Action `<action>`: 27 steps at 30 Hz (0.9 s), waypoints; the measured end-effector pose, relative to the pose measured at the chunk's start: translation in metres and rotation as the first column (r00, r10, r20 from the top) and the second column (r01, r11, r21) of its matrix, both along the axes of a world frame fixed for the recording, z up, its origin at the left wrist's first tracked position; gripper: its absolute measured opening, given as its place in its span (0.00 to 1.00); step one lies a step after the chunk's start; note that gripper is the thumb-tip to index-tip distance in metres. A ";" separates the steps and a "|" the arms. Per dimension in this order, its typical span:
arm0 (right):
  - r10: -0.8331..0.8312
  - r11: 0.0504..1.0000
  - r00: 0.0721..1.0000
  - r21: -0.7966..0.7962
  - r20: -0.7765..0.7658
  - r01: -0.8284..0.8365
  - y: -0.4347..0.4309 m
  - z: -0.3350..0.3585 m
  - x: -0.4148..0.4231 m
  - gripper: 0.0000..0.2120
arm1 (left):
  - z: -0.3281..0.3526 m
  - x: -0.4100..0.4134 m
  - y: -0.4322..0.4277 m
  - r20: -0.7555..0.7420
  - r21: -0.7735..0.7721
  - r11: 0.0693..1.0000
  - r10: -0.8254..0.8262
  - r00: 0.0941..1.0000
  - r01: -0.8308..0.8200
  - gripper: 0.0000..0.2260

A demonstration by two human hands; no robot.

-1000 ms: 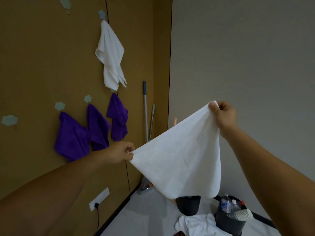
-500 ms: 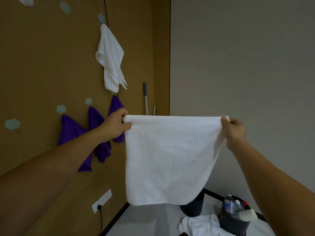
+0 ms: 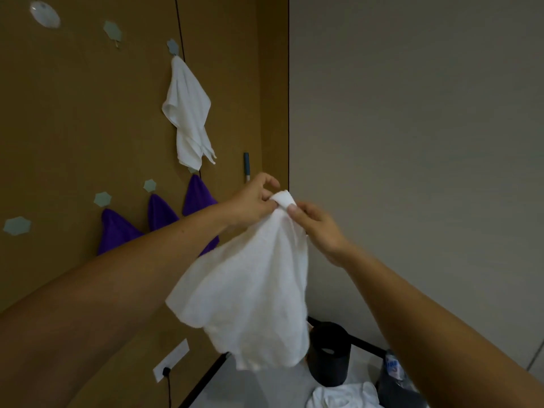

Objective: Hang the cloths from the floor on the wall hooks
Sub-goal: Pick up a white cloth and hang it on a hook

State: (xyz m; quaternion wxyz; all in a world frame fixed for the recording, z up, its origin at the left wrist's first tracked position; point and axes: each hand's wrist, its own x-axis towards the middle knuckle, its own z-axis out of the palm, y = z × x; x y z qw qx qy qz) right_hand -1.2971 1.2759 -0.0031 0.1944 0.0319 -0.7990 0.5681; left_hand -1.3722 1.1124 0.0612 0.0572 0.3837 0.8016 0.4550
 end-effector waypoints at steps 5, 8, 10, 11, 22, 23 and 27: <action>-0.020 1.000 0.997 -0.009 -0.079 0.019 -0.022 0.000 -0.013 0.10 | -0.016 -0.003 -0.021 0.009 -0.062 0.998 -0.032 0.999 0.032 0.08; -0.042 0.998 0.994 -0.055 -0.103 0.036 -0.033 0.006 -0.022 0.07 | -0.033 -0.007 -0.036 0.139 0.063 0.997 -0.055 0.989 0.047 0.11; -0.108 0.989 0.983 -0.117 -0.146 0.092 -0.038 0.016 -0.028 0.07 | -0.048 -0.007 -0.046 0.193 0.081 0.996 -0.055 0.980 0.040 0.12; -0.135 0.985 0.977 -0.133 -0.167 0.114 -0.040 0.022 -0.030 0.07 | -0.057 -0.006 -0.050 0.205 0.064 0.997 -0.049 0.977 0.037 0.13; -0.376 0.925 0.905 -0.144 -0.200 0.352 -0.004 0.048 -0.037 0.07 | -0.103 -0.017 -0.088 0.098 -0.201 0.964 0.197 0.976 -0.174 0.10; -0.410 0.909 0.895 -0.163 -0.178 0.384 0.006 0.045 -0.036 0.07 | -0.096 -0.021 -0.093 0.064 -0.209 0.960 0.205 0.977 -0.187 0.08; -0.525 0.832 0.845 -0.271 -0.100 0.484 0.034 0.034 -0.034 0.10 | -0.065 -0.035 -0.105 -0.161 -0.315 0.923 0.180 0.970 -0.223 0.07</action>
